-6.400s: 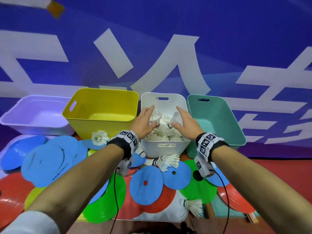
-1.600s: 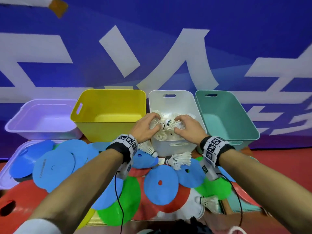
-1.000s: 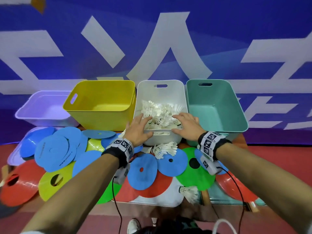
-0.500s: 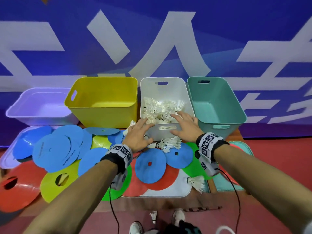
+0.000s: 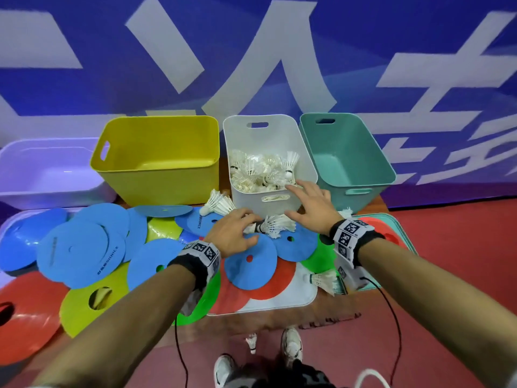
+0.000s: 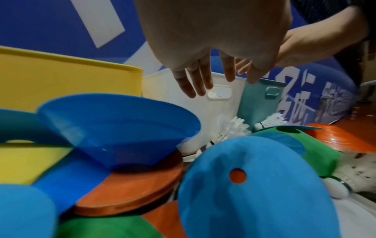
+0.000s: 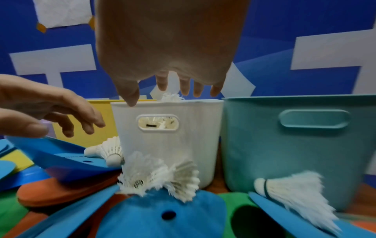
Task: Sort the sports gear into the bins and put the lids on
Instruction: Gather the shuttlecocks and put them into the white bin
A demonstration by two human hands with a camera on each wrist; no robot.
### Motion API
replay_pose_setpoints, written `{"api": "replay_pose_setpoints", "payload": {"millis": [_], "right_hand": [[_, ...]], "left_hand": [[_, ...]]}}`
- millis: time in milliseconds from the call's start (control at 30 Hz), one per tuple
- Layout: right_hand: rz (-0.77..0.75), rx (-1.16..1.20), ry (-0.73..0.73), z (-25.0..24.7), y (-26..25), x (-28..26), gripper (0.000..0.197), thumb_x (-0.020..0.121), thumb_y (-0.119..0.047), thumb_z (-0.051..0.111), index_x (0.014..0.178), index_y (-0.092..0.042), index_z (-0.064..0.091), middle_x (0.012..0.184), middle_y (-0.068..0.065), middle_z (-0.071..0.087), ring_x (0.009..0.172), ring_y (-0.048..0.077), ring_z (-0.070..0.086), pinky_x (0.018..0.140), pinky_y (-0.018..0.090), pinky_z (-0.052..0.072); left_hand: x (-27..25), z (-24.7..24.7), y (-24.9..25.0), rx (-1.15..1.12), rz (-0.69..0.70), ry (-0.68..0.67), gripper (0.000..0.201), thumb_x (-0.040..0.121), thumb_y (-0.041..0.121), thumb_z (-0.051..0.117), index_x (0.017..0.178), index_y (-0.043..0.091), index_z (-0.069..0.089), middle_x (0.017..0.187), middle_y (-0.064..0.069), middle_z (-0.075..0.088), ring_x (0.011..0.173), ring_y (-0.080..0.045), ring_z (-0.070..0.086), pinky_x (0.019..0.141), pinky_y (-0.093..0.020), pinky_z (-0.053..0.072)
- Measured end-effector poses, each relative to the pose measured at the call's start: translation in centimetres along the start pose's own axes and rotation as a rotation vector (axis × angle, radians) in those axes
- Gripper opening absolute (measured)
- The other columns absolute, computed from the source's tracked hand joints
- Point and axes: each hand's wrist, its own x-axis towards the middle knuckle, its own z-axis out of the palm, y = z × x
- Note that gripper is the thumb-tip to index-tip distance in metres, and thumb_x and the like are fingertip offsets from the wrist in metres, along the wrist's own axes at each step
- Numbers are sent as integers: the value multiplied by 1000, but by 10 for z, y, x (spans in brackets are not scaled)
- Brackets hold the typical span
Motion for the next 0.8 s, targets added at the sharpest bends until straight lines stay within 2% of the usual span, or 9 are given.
{"api": "replay_pose_setpoints", "payload": {"millis": [67,167,300,433,667,800], "right_hand": [[55,17,52,4,10,-18,68,90,-46,59,150,-28,32,157,8,23,145,23,16,111,42,14],[119,-8,83,13,26,-47,66,90,-41,61,149,-24,35,155,10,25,143,25,18,109,42,17],[213,-31,29,19,52,-65,66,89,-40,62,148,-25,36,153,10,28,143,27,20,111,45,20],[277,-30,-40,24,75,-68,67,88,-43,63,147,-26,37,153,10,28,143,29,20,111,46,22],[355,-77,-180,24,112,-48,70,89,-43,61,150,-26,31,157,10,21,145,27,16,112,46,20],[371,-92,-218,30,129,-40,70,90,-45,60,149,-25,31,155,9,27,143,27,21,112,45,22]], "left_hand": [[7,12,7,0,24,-73,53,90,41,58,139,26,48,141,-1,43,129,-21,42,102,-37,40],[15,28,19,15,-8,-178,63,91,45,57,148,28,36,153,-2,31,138,-25,34,109,-43,37],[29,36,31,67,-53,-230,70,92,46,57,153,29,26,161,-5,19,143,-28,26,114,-42,29],[43,41,36,77,-116,-252,72,92,48,57,153,31,24,163,-7,11,146,-27,22,116,-42,25],[70,50,44,68,-230,-300,72,90,46,59,152,28,27,163,-8,12,147,-27,19,119,-41,22],[81,54,49,50,-278,-331,68,92,43,60,150,24,29,155,-7,27,138,-29,34,112,-41,33]]}}
